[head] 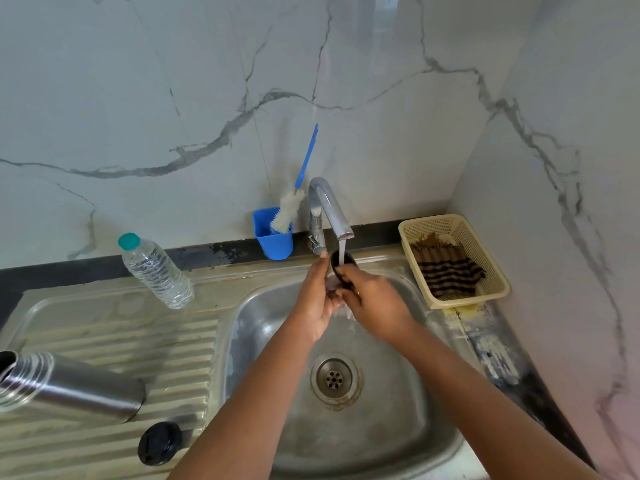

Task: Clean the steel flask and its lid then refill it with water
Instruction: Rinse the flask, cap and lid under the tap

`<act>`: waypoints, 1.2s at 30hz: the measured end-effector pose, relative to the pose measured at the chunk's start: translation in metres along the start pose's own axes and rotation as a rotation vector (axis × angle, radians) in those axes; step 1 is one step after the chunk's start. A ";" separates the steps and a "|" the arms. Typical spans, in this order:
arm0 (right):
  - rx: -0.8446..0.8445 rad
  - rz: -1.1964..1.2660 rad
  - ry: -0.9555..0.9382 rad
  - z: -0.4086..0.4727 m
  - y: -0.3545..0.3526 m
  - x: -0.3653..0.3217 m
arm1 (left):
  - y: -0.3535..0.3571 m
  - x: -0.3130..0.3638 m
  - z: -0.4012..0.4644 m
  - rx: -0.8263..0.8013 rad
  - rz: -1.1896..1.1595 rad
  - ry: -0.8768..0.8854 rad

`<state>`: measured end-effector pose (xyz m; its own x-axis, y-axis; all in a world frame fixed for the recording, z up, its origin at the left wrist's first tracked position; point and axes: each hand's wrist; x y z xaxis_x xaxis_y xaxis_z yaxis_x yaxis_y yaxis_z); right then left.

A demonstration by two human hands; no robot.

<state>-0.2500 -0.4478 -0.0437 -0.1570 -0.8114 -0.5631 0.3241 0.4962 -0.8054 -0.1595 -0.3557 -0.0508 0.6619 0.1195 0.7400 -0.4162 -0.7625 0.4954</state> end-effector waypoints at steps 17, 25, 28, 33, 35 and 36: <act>0.002 -0.046 0.112 0.001 -0.009 0.031 | -0.014 -0.016 0.002 -0.118 -0.051 0.021; -0.077 0.100 0.150 0.006 0.009 0.028 | -0.022 -0.019 0.005 0.109 0.036 0.021; 0.003 0.432 0.394 0.009 0.011 0.025 | -0.024 -0.019 0.005 0.119 0.065 0.032; -0.074 1.213 0.873 0.013 0.008 0.011 | -0.013 -0.013 0.006 0.064 0.350 0.180; -0.061 1.285 0.955 0.012 0.010 0.010 | -0.004 -0.013 0.011 0.099 0.503 0.256; -0.043 1.309 0.987 0.010 0.012 0.011 | 0.000 -0.013 0.015 0.127 0.623 0.293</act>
<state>-0.2389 -0.4538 -0.0573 -0.3179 0.6347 -0.7044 0.6856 0.6670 0.2917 -0.1588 -0.3666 -0.0674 0.1205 -0.2115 0.9699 -0.5757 -0.8108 -0.1053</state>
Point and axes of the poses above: each hand's wrist, its own z-axis towards the middle knuckle, its own y-axis out of the palm, x = y × z, and after that the axes turned 1 degree about -y, right-handed
